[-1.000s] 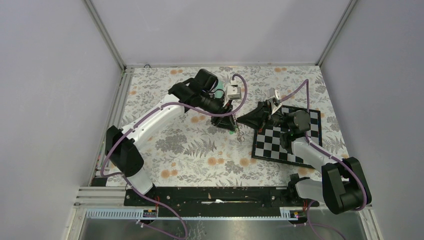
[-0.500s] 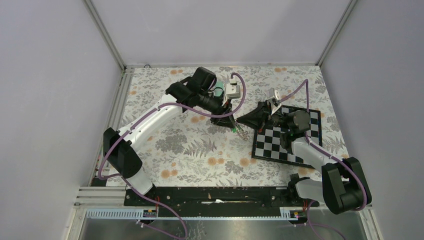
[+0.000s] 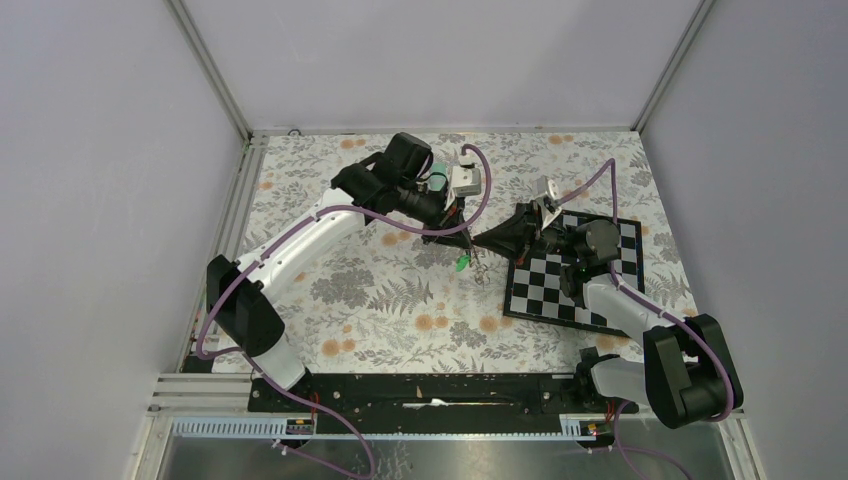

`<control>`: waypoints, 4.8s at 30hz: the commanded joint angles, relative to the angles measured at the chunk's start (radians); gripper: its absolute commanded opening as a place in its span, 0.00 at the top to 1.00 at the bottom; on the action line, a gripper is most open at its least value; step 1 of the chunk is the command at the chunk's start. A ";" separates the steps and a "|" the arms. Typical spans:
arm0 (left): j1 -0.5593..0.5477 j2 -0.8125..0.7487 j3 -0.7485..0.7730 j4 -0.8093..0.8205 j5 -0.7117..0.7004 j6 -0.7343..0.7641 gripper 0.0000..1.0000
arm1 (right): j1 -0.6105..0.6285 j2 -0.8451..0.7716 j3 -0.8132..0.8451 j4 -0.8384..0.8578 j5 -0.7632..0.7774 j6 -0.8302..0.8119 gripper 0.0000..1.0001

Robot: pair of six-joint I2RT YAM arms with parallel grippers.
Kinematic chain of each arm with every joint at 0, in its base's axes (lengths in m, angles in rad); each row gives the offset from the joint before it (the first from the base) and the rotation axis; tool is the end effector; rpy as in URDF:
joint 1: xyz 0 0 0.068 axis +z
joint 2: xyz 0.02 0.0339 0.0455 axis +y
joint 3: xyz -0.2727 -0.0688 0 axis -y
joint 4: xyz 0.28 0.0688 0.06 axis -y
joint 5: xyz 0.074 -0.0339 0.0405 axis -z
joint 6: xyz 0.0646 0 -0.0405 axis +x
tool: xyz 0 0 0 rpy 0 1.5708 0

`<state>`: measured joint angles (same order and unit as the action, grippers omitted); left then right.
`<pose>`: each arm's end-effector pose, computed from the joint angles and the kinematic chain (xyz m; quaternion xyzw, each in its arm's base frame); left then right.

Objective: Put the keys on the keyring

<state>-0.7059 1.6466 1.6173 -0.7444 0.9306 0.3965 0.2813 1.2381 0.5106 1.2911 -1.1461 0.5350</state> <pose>0.2730 -0.3007 0.3585 0.5797 0.6105 -0.4620 0.2790 0.2383 0.1301 0.2836 -0.4198 0.4623 0.5323 0.5716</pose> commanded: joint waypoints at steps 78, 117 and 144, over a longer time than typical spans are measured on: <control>-0.168 0.016 0.192 -0.224 -0.475 0.080 0.95 | 0.033 -0.019 0.057 -0.242 -0.059 -0.246 1.00; -0.021 -0.043 -0.096 0.038 -0.059 -0.106 0.76 | -0.013 -0.030 0.064 -0.042 -0.019 -0.049 1.00; -0.017 -0.015 -0.062 0.002 -0.046 -0.061 1.00 | -0.012 -0.028 0.039 -0.032 -0.011 -0.071 1.00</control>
<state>-0.7181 1.6733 1.5429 -0.7307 0.8917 0.2966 0.2703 1.2312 0.5259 1.2011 -1.1877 0.5056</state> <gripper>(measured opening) 0.020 0.020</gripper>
